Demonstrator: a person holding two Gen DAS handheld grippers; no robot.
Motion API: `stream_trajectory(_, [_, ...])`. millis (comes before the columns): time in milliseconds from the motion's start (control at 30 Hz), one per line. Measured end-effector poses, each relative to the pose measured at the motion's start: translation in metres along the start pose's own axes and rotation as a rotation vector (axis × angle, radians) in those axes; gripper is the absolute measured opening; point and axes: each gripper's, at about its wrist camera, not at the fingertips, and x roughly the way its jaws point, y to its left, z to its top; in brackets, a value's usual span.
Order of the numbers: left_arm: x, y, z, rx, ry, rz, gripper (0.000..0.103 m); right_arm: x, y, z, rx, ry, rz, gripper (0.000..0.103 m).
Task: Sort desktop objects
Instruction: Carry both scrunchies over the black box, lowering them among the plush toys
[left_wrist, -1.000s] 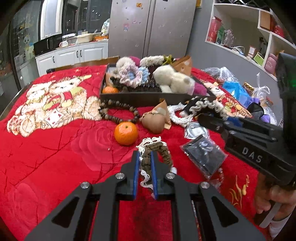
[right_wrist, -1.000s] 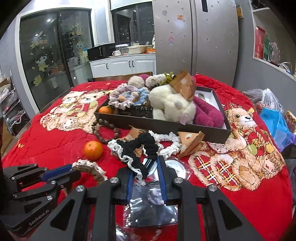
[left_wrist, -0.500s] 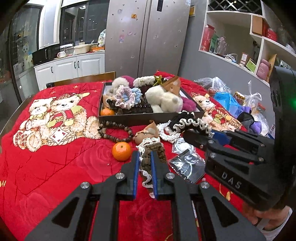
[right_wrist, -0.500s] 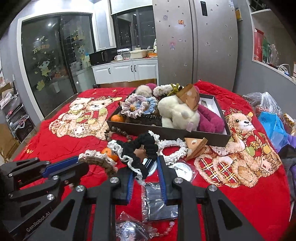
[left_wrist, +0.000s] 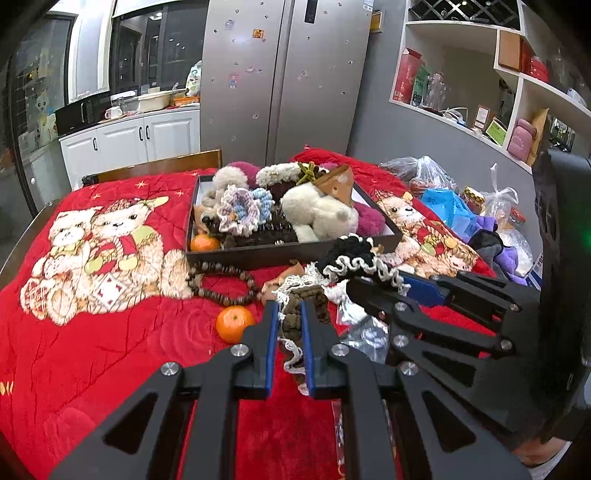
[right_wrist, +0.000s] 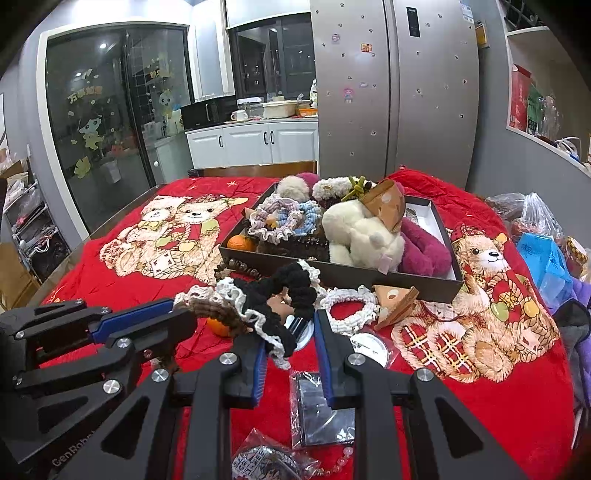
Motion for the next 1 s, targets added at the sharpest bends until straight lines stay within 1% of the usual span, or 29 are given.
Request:
stream_trajectory(100, [0.011, 0.004, 0.013, -0.011, 0.007, 0.008, 0.012, 0.006, -0.003, 0.006, 0.000, 0.005, -0.011, 0.023])
stream_trajectory(300, [0.037, 0.004, 0.050, 0.031, 0.018, 0.009, 0.013, 0.023, -0.016, 0.021, 0.003, 0.017, -0.044, 0.023])
stream_trajectory(433, [0.057, 0.004, 0.078, 0.053, 0.014, 0.026, 0.013, 0.038, -0.025, 0.033, 0.001, 0.026, -0.057, 0.023])
stream_trajectory(667, [0.084, 0.013, 0.109, 0.029, -0.007, 0.021, 0.013, 0.068, -0.045, 0.060, 0.029, 0.018, -0.071, 0.023])
stream_trajectory(800, [0.099, 0.022, 0.122, 0.016, -0.022, 0.029, 0.013, 0.085, -0.058, 0.078, 0.053, 0.012, -0.076, 0.023])
stream_trajectory(933, [0.112, 0.031, 0.126, -0.009, -0.027, -0.006, 0.012, 0.098, -0.067, 0.090, 0.065, 0.009, -0.081, 0.023])
stream_trajectory(1000, [0.117, 0.034, 0.126, -0.031, -0.030, -0.011, 0.012, 0.103, -0.069, 0.095, 0.070, 0.003, -0.085, 0.023])
